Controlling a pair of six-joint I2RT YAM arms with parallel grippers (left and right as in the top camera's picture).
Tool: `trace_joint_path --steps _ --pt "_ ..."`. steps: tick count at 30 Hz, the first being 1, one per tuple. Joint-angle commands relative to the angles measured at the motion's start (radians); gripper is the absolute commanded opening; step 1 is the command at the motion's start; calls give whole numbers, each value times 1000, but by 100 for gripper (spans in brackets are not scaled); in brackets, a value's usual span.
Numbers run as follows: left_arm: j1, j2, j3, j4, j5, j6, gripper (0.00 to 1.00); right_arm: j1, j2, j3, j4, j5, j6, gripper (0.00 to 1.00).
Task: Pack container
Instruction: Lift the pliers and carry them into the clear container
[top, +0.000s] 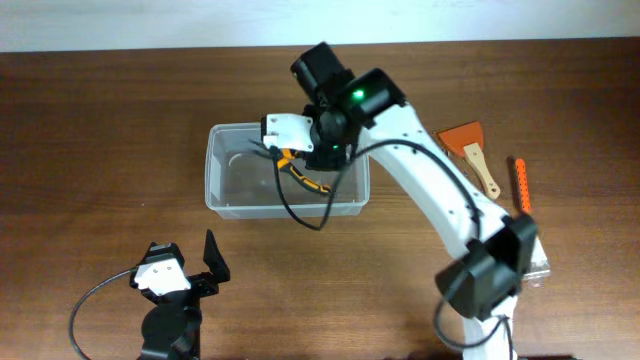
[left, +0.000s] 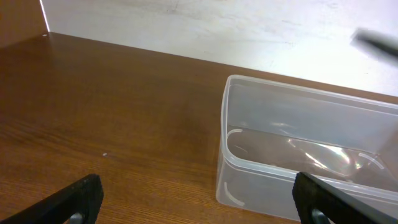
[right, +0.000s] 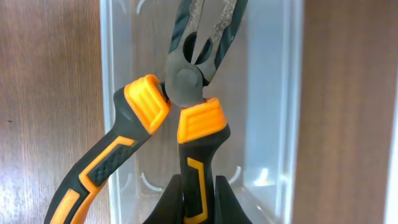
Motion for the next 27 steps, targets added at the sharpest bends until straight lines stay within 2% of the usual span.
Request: trace_joint_path --steps 1,11,21,22,23,24,25,27 --pt "-4 -5 -3 -2 -3 9 99 -3 88 12 3 -16 -14 4" --pt "-4 -5 -3 -2 -3 9 99 -3 237 12 7 -16 -14 4" --pt "-4 -5 -3 -2 -3 9 99 -3 255 12 45 -16 -10 4" --pt "-4 -5 -3 -2 -3 9 99 -3 255 12 45 -16 -10 9" --pt "-4 -5 -3 -2 -3 9 99 -3 255 12 45 -17 -10 24" --pt "-4 -5 -3 -2 -3 9 99 -3 255 12 45 -17 -8 48" --pt "-4 -5 -3 -2 -4 9 99 -3 255 12 45 -17 -2 60" --pt "-4 -5 -3 -2 -3 9 99 -3 255 13 44 -16 -2 72"
